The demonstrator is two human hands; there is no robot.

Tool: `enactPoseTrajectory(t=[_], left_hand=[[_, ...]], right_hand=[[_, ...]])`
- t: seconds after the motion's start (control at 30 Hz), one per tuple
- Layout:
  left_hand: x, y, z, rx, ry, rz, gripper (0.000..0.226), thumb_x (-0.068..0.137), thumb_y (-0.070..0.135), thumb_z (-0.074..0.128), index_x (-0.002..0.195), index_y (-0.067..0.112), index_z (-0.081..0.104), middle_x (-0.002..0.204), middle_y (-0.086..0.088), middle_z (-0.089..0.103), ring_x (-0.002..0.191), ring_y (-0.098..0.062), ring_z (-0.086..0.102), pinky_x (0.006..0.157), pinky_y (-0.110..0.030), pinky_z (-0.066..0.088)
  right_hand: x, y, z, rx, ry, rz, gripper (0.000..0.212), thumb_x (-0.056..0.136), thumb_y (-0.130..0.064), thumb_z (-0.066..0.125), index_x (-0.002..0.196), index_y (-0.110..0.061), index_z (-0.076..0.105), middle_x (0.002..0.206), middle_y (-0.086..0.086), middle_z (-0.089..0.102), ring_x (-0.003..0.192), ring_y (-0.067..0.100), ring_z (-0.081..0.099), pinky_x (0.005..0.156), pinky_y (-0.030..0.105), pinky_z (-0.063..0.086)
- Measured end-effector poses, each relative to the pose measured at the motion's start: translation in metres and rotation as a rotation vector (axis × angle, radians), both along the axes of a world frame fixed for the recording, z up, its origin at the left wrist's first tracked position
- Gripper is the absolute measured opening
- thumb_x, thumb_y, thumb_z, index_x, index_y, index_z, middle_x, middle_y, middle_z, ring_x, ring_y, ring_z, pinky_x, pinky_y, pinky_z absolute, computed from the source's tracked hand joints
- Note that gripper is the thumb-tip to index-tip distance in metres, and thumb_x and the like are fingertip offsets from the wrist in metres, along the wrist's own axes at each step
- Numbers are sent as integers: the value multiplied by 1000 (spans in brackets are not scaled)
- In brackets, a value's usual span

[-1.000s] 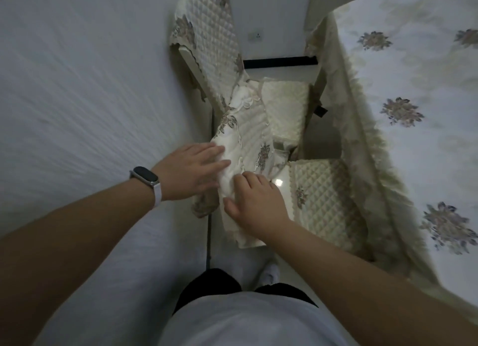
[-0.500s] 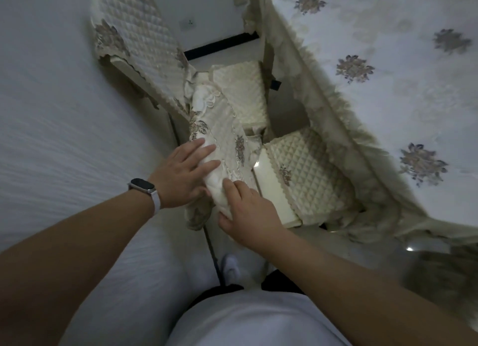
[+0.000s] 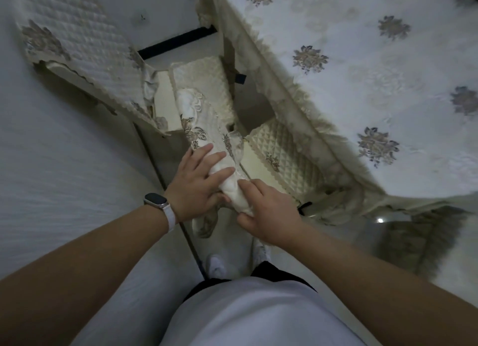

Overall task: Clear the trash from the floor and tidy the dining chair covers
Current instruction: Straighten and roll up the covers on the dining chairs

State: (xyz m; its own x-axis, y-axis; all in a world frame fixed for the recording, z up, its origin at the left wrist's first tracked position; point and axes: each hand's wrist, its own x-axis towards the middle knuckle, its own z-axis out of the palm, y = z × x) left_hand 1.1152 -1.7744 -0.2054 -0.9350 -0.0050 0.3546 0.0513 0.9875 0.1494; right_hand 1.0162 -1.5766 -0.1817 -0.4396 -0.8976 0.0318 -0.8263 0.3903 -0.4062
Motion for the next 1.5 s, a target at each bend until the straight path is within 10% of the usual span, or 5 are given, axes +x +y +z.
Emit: enactPoseTrajectory(t=[0.33,0.63,0.93,1.5], left_hand=[[-76,39,-5,118,-43,-43,52,90,60,50,127,23,53,147,-18,44,141,-42,25,101,-72,30],[-107,54,9,-85,-192,44,61,93,68,31,134,27,52,157,-8,34,146,-32,25,108,-69,19],[-125,11,25,-64,-122,-238,50,93,58,49,118,18,66,123,0,63,115,-24,55,109,-53,27],[-170,-65,6,43,70,-480,58,92,56,45,102,5,72,102,-13,65,96,-31,55,88,-44,38]], right_hand=[[-49,37,-13,-61,141,-306,53,67,-31,77,115,-14,66,96,2,67,75,25,65,51,30,48],[-74,46,-23,-191,149,-404,46,80,-39,60,114,-8,64,94,8,66,74,29,63,55,36,50],[-68,46,-28,-238,181,-475,44,82,-43,60,109,-9,65,92,7,65,70,27,58,56,34,46],[-69,-1,-28,-126,291,-641,55,84,-66,53,102,-16,68,86,3,62,73,24,56,61,33,40]])
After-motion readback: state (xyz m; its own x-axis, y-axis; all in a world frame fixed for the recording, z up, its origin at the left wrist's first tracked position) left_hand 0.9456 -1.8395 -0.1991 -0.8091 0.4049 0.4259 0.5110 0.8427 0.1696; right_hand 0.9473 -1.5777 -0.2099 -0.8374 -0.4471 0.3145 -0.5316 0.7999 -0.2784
